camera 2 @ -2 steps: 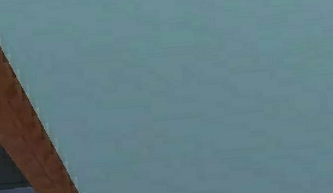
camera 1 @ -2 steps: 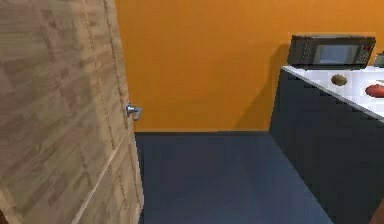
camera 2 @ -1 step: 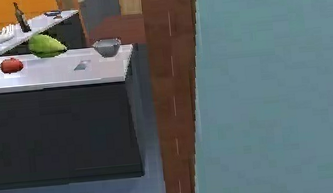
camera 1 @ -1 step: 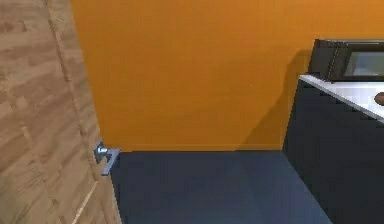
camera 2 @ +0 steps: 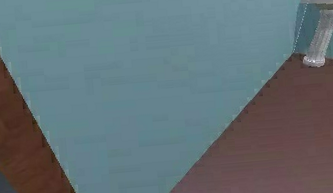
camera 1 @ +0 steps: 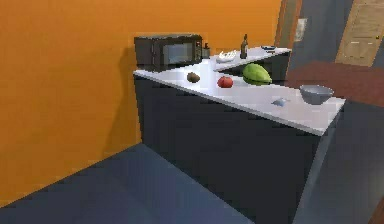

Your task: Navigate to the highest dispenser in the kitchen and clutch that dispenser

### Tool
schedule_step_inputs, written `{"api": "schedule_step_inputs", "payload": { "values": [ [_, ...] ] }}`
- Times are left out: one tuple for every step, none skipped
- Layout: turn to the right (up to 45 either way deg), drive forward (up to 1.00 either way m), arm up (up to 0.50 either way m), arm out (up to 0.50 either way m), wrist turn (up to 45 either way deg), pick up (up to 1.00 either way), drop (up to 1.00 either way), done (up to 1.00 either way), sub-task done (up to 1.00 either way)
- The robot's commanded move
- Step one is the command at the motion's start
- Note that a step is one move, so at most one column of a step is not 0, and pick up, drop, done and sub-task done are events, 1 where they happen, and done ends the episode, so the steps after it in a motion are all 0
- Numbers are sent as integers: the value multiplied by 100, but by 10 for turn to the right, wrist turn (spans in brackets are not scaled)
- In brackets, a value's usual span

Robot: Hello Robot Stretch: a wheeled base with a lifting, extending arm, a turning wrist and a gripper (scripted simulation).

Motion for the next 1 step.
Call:
{"api": "schedule_step_inputs", "payload": {
  "values": [
    [120,0,0,0,0,0,0,0,0]
  ]
}}
